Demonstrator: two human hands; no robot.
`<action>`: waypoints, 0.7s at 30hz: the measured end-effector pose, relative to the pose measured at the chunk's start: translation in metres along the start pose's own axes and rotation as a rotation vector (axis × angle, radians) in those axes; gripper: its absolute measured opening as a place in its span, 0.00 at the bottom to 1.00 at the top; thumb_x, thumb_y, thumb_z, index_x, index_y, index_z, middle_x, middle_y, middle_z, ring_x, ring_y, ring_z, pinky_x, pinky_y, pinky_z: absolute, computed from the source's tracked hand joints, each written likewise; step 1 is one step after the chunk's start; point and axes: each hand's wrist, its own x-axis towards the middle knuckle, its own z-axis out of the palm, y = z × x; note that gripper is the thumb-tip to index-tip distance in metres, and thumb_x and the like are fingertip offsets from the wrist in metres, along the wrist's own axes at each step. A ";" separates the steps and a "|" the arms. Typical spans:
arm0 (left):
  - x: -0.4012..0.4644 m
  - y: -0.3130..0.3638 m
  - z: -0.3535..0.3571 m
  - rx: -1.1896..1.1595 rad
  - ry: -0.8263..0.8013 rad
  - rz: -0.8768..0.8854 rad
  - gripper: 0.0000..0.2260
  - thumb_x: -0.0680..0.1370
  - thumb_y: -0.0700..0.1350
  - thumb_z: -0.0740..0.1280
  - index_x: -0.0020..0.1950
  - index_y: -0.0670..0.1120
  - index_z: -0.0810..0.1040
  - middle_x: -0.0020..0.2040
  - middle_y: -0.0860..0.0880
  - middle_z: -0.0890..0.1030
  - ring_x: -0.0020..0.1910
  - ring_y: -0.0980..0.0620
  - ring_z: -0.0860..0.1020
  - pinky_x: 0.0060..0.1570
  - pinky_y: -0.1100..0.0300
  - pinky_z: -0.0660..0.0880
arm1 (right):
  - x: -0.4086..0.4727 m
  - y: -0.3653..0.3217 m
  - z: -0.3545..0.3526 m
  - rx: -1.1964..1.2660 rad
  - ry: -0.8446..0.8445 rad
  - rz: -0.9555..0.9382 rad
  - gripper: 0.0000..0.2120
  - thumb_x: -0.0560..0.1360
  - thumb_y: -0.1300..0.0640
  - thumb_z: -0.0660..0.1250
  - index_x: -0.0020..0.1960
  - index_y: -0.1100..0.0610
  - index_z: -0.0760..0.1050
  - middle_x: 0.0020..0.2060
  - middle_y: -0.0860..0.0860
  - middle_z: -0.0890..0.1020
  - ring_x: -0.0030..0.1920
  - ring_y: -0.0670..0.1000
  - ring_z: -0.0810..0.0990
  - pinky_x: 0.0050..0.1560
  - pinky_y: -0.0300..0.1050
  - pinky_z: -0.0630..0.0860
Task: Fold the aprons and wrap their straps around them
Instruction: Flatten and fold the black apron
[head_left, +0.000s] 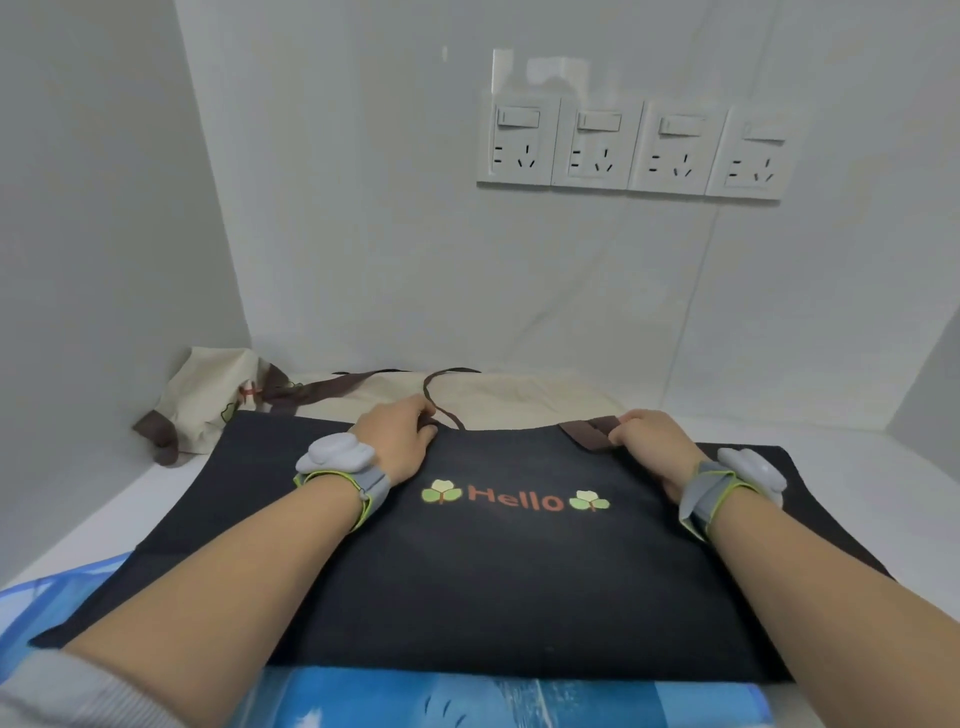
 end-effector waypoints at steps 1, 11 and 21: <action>0.000 -0.001 0.004 0.023 -0.018 0.003 0.15 0.80 0.52 0.61 0.66 0.52 0.73 0.61 0.48 0.79 0.60 0.44 0.76 0.57 0.53 0.74 | 0.000 0.000 -0.001 0.034 -0.003 0.008 0.05 0.65 0.63 0.63 0.40 0.60 0.76 0.34 0.55 0.76 0.34 0.54 0.73 0.33 0.44 0.66; -0.050 0.062 -0.025 -0.022 0.004 0.193 0.14 0.78 0.47 0.61 0.62 0.50 0.79 0.61 0.51 0.76 0.62 0.48 0.72 0.62 0.52 0.70 | -0.049 0.017 -0.042 -0.166 0.029 -0.216 0.09 0.77 0.46 0.63 0.48 0.50 0.78 0.47 0.45 0.81 0.50 0.49 0.79 0.51 0.46 0.73; -0.153 0.219 0.033 -0.080 -0.253 0.606 0.16 0.79 0.59 0.58 0.58 0.53 0.79 0.56 0.54 0.80 0.57 0.50 0.75 0.60 0.49 0.70 | -0.156 0.097 -0.160 -0.287 0.269 -0.168 0.10 0.76 0.58 0.63 0.40 0.49 0.80 0.41 0.43 0.83 0.45 0.46 0.79 0.44 0.41 0.71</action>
